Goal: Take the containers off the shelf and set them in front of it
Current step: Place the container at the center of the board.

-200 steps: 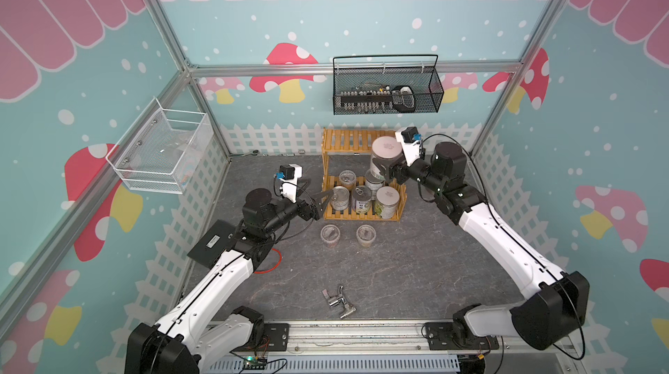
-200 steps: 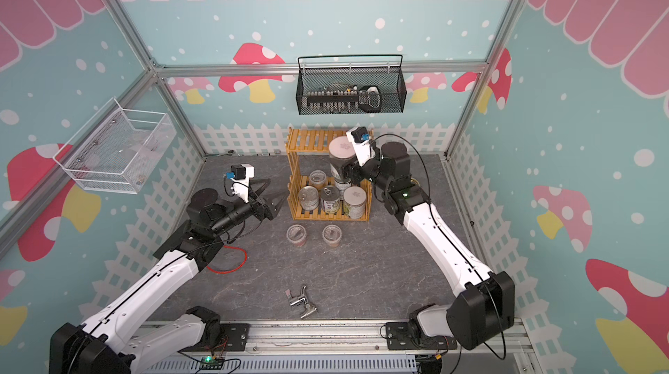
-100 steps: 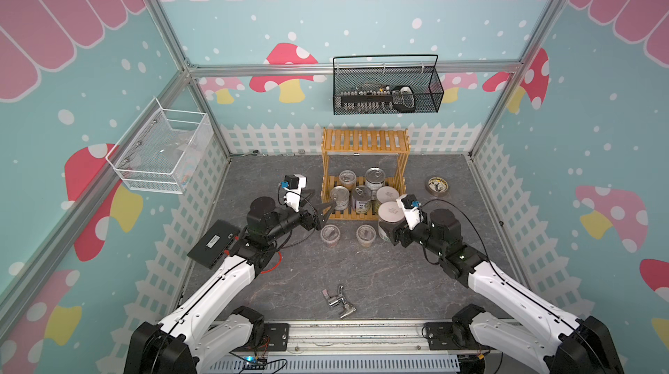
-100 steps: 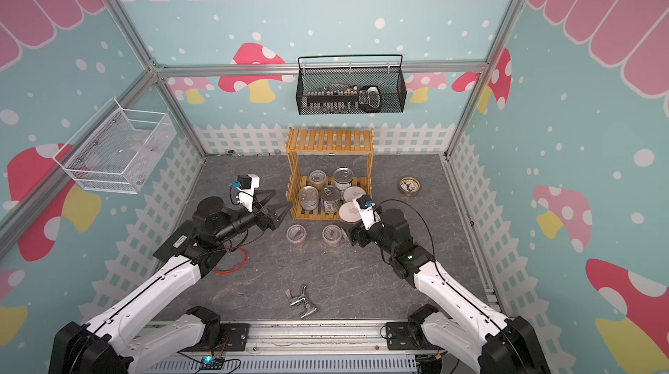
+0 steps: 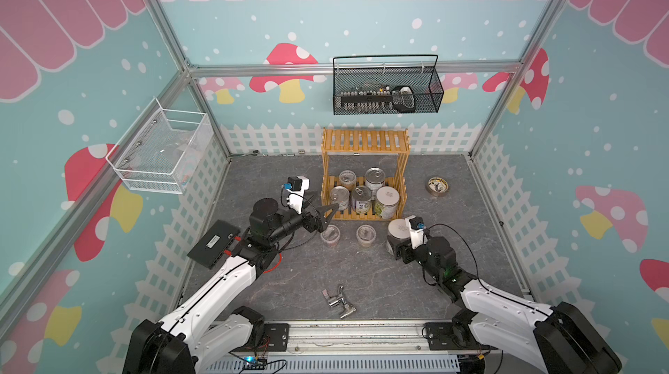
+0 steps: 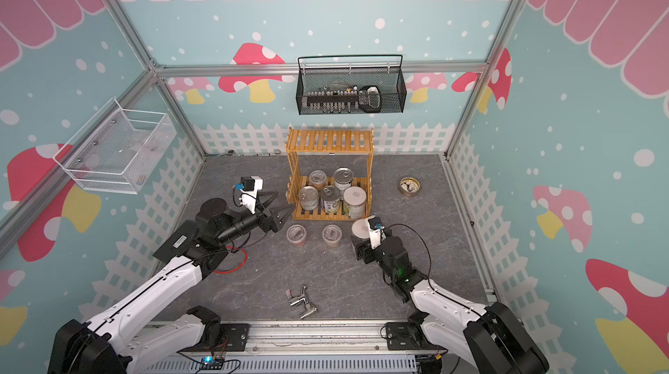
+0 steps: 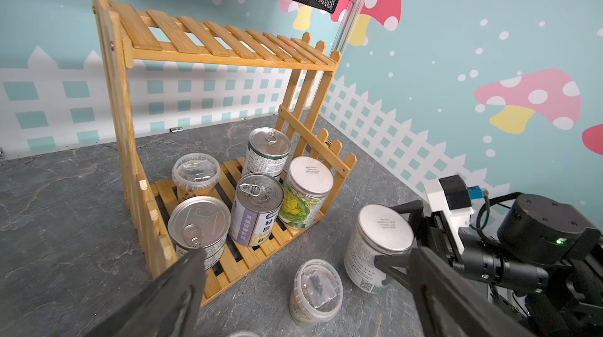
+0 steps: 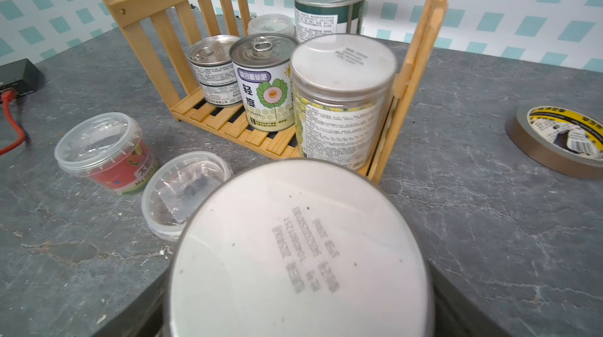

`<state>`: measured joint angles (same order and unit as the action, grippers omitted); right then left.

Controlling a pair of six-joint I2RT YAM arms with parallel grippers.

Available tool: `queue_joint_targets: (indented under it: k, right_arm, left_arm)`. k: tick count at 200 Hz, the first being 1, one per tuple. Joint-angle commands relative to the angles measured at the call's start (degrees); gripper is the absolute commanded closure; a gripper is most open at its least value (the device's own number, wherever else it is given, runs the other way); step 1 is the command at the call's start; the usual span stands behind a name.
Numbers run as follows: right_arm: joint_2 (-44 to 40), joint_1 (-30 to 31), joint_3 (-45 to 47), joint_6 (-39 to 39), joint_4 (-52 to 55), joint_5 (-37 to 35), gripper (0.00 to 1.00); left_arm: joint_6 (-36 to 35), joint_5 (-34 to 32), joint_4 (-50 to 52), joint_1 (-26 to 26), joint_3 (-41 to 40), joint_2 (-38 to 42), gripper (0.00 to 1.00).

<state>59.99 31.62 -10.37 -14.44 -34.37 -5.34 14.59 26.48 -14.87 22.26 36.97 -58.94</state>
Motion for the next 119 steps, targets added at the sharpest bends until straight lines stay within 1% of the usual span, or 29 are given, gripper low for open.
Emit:
queue_joint_targets:
  k: [1,61,97,119]
  right_arm:
    - [2.4,0.5,0.7,-1.5,-10.2,-3.6,0.27]
    - [9.0,0.5,1.2,-1.1,-17.2,-6.1,0.24]
    - [12.5,0.5,1.2,-0.9,-18.7,-6.9,0.23]
    - [14.0,0.5,1.5,-0.9,-19.9,-7.1,0.17]
  left_arm:
    - [-0.6,-0.9,-1.0,0.3,-0.6,-0.5,0.01]
    - [-0.8,-1.0,-0.9,0.4,-0.5,-1.1,0.01]
    - [-1.1,-1.2,-0.8,0.4,-0.7,-1.0,0.01]
    - [-1.1,-1.4,-0.7,0.3,-0.8,-0.9,0.01]
